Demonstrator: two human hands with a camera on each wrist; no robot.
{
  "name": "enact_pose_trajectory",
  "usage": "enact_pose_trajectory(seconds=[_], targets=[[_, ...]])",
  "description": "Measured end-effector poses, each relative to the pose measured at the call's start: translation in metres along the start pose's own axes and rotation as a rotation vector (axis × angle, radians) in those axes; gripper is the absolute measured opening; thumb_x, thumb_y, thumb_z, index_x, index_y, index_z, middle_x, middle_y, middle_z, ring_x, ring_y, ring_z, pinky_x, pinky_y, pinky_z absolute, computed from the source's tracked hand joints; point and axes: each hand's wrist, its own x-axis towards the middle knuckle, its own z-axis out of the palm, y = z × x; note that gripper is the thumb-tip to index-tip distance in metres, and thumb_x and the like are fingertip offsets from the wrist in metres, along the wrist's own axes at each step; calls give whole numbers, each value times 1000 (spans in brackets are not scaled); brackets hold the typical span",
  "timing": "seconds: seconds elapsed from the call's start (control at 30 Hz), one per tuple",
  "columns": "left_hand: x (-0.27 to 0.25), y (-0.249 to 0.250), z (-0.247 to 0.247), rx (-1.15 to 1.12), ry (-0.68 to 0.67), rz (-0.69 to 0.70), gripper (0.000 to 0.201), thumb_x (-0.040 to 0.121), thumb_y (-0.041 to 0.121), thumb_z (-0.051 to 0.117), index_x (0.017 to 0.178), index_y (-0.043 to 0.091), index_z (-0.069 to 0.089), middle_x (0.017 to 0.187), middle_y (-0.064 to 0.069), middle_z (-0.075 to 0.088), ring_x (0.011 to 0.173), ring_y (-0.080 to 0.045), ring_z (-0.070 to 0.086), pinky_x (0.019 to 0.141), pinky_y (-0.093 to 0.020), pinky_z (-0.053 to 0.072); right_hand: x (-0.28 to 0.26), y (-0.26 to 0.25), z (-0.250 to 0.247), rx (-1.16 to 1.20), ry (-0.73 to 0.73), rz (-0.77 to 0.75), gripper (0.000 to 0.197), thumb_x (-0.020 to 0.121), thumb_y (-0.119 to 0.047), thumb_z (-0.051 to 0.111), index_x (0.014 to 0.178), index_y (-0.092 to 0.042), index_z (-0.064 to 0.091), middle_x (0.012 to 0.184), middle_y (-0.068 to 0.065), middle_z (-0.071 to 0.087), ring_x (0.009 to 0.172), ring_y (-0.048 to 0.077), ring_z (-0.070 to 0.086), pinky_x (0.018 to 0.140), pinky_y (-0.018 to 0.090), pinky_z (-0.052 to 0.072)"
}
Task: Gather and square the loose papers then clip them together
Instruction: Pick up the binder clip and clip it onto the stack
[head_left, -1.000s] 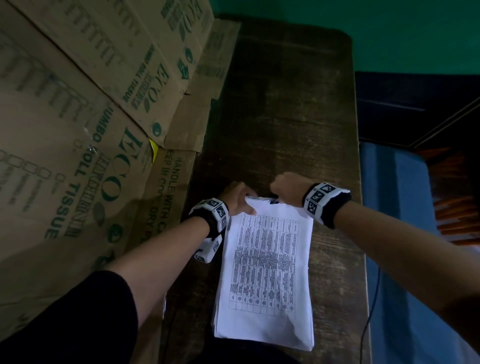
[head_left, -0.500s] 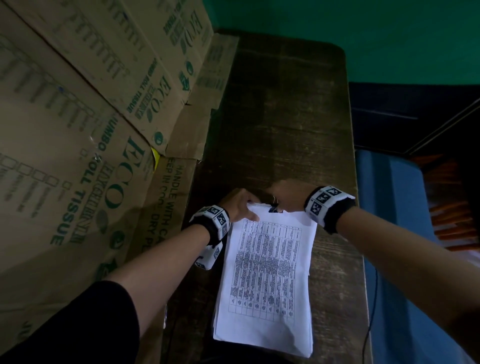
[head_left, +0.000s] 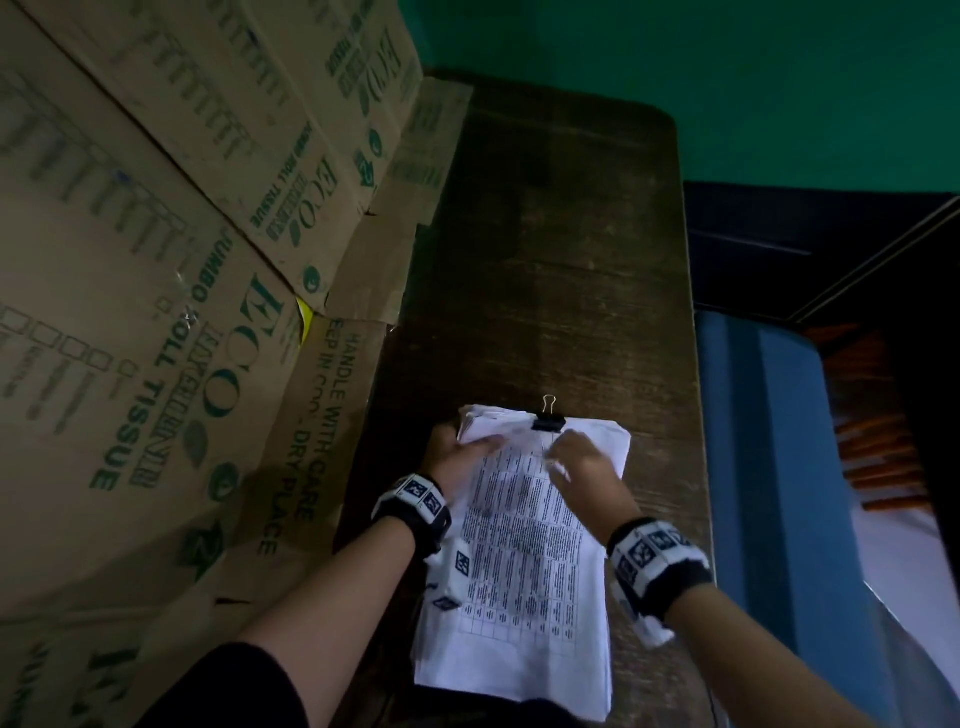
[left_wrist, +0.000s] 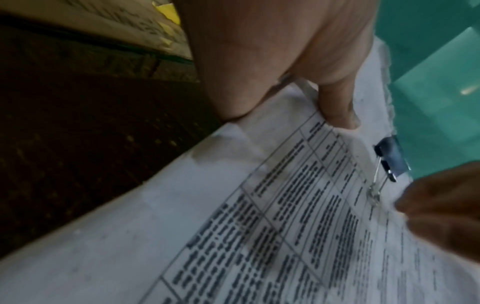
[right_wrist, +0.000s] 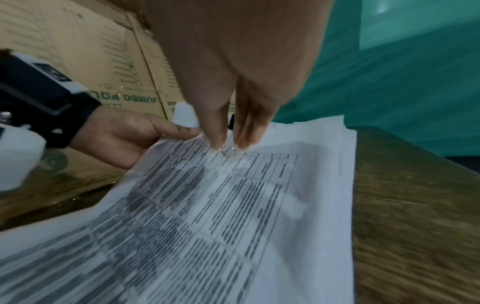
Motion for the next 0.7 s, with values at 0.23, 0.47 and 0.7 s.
enact_pose_trajectory(seconds=[0.23, 0.47, 0.7], targets=[[-5, 2, 1, -16, -24, 93, 21, 77, 17, 76, 96, 20, 70, 86, 9, 72, 78, -1, 69, 58, -12, 49, 9, -12, -24, -204, -91, 87, 87, 80, -32, 74, 151, -18, 25, 155, 3, 30, 141, 23, 28, 114, 39, 24], [-12, 15, -2, -17, -41, 203, 22, 76, 6, 76, 94, 17, 68, 93, 0, 72, 83, -5, 69, 74, -21, 53, 69, -28, -67, -98, -527, 137, 37, 72, -11, 81, 105, -6, 68, 96, 6, 68, 90, 21, 61, 73, 26, 43], [-32, -13, -27, 92, -105, 37, 46, 60, 10, 88, 100, 15, 68, 104, -8, 71, 95, -22, 69, 84, -40, 58, 66, -46, -94, 25, -451, 63, 23, 67, -8, 82, 82, -17, 67, 77, -5, 64, 76, 15, 60, 71, 28, 44]])
